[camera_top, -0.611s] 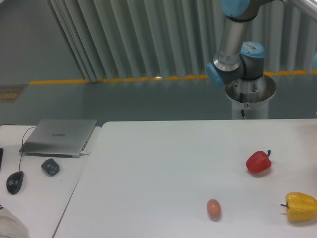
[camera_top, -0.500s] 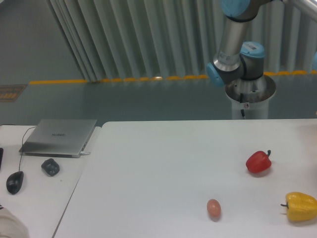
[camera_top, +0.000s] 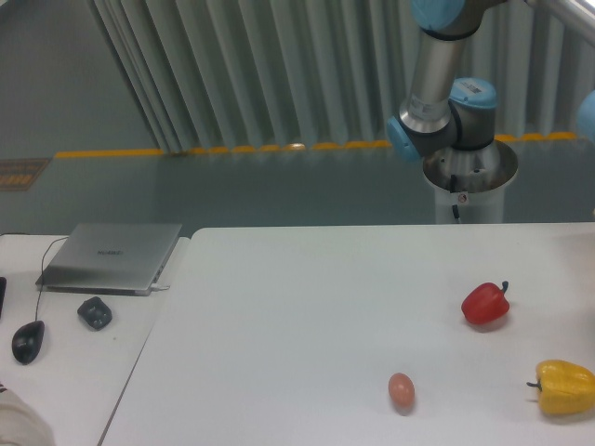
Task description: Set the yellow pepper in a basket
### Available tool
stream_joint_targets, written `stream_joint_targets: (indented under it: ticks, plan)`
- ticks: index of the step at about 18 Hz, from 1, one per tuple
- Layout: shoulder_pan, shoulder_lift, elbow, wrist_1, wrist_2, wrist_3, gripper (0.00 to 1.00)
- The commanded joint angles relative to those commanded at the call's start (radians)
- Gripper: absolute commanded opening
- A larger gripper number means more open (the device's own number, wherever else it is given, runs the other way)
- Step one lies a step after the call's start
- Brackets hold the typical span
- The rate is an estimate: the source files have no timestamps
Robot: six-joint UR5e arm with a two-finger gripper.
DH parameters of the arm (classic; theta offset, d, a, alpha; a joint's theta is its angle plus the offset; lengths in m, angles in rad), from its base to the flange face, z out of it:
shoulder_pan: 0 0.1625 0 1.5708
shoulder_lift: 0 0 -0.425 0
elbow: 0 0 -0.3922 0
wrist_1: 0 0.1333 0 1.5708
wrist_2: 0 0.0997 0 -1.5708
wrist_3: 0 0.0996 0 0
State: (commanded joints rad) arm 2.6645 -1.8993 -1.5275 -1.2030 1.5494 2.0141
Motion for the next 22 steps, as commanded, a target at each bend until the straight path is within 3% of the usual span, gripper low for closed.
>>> stream_joint_targets:
  ticks: [2, 7, 11, 16, 22]
  plan:
    - [0.0, 0.034, -0.029, 0.028, 0.001, -0.003, 1.0]
    - [-0.023, 0.019, -0.01, 0.034, 0.008, 0.008, 1.0]
    - [-0.044, -0.017, 0.021, 0.045, 0.027, -0.003, 1.0]
    - [-0.144, -0.101, 0.098, 0.046, 0.178, -0.029, 1.0]
    - [-0.216, -0.146, 0.11, 0.046, 0.212, -0.147, 1.0]
